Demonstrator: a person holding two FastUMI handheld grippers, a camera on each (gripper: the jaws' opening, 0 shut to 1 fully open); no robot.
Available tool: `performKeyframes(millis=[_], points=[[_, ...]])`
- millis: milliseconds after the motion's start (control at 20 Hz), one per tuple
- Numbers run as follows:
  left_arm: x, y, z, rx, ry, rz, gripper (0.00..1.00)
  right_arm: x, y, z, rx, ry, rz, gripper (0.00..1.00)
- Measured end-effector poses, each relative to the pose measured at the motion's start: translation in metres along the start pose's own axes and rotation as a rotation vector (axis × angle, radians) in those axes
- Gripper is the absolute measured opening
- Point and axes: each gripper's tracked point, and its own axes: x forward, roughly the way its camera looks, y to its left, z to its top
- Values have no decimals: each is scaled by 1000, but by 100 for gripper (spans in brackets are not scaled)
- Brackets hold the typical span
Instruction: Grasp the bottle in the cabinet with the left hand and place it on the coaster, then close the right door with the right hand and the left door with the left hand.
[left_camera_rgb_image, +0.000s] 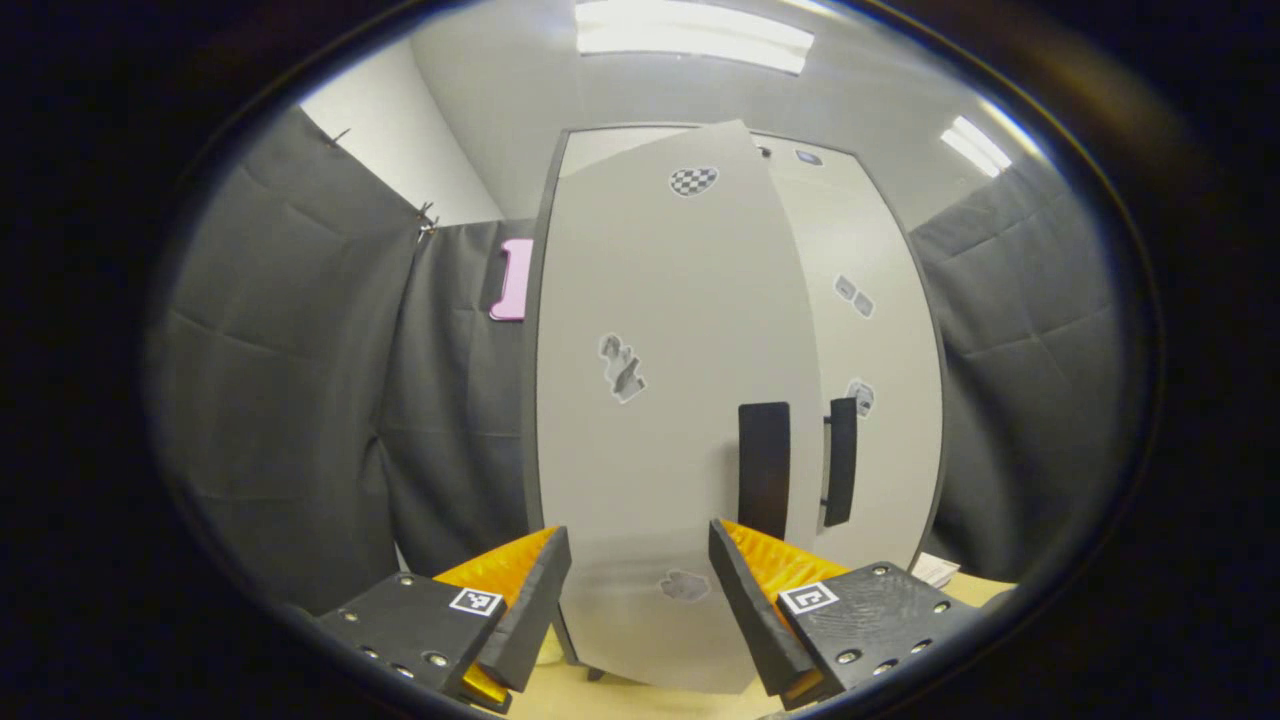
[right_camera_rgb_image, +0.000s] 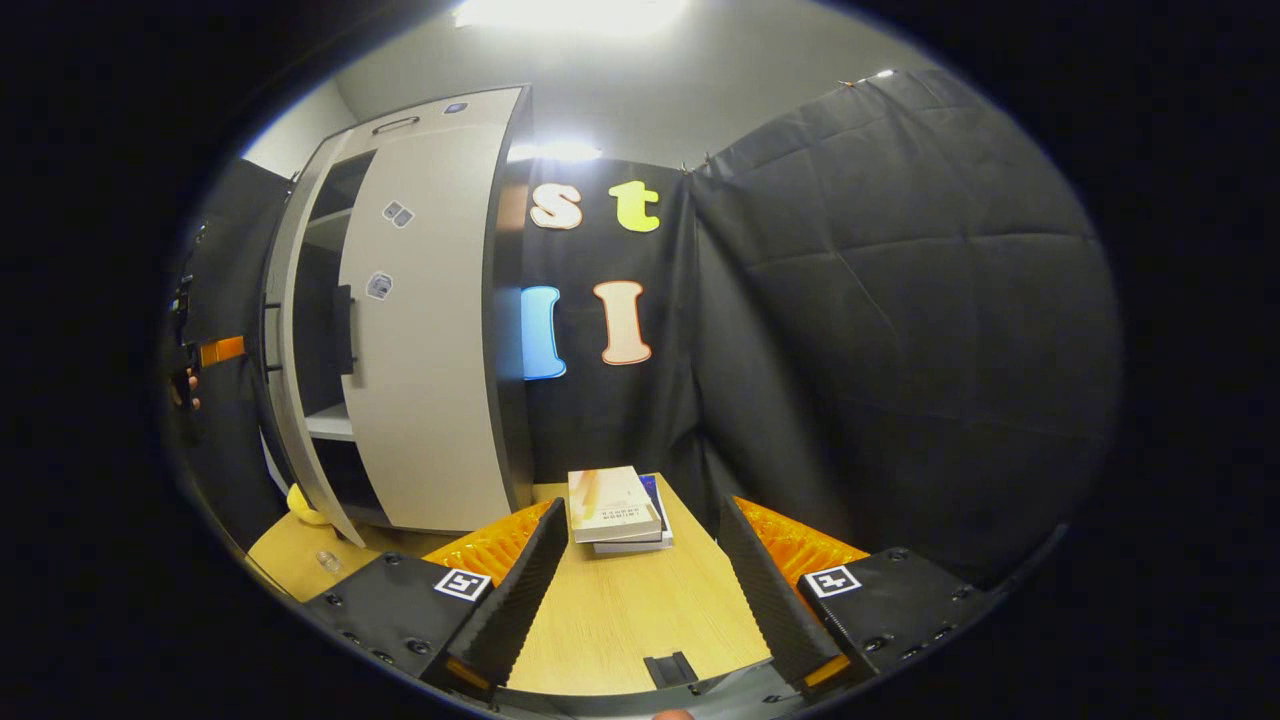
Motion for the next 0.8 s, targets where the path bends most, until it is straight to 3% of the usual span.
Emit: performKeyframes(millis=[450, 800], points=[[-91, 26, -5, 65, 12, 92, 84, -4, 37, 25, -25, -68, 145, 98], [-141, 52, -5, 94, 25, 94, 85, -38, 73, 51, -21, -118, 179, 98]])
